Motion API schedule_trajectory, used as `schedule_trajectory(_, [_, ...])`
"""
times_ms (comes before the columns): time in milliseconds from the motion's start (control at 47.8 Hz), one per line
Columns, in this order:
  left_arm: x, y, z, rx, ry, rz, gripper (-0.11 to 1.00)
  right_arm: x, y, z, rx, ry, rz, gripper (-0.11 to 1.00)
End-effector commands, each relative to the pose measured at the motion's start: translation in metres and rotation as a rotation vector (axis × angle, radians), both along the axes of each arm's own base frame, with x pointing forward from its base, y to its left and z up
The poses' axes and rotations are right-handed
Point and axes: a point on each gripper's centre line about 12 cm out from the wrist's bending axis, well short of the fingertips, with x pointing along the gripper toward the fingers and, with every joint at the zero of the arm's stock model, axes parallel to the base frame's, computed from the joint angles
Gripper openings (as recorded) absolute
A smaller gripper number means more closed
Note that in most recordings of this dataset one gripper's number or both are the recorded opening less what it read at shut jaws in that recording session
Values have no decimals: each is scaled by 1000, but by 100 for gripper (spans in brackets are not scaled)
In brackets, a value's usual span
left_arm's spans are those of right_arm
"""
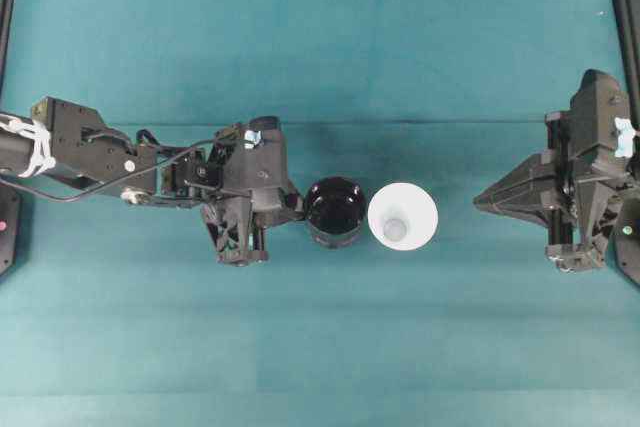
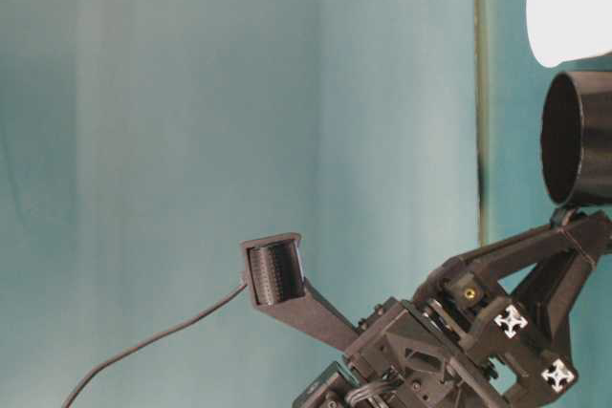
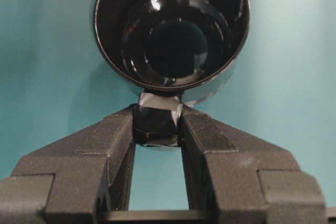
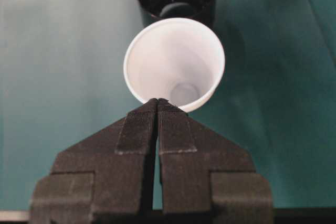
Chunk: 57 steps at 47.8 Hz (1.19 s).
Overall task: Put a paper cup into the cup holder on your left arm.
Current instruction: 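Lower the black cup holder upright beside the paper cup, release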
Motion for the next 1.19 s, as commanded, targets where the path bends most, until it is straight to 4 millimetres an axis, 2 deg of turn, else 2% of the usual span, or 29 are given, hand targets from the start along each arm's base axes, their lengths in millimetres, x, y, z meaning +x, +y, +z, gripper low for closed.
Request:
schedule_trajectory(0, [3, -2, 5, -1, -12, -4, 31, 4, 0, 9, 9, -31, -7, 3])
schedule_trajectory(126, [4, -2, 5, 0, -14, -4, 33, 5, 0, 10, 7, -32, -7, 3])
schedule_trajectory(293, [4, -2, 6, 1, -15, -5, 61, 5, 0, 10, 10, -32, -8, 3])
schedule_trajectory(377, [4, -2, 6, 1, -15, -5, 70, 5, 0, 10, 9, -32, -8, 3])
schedule_trajectory(795, [4, -3, 7, 1, -20, -9, 72, 3, 0, 7, 9, -5, -7, 3])
schedule_trajectory(1172, [0, -4, 7, 0, 15, -10, 80, 3, 0, -2, 12, 67, -9, 5])
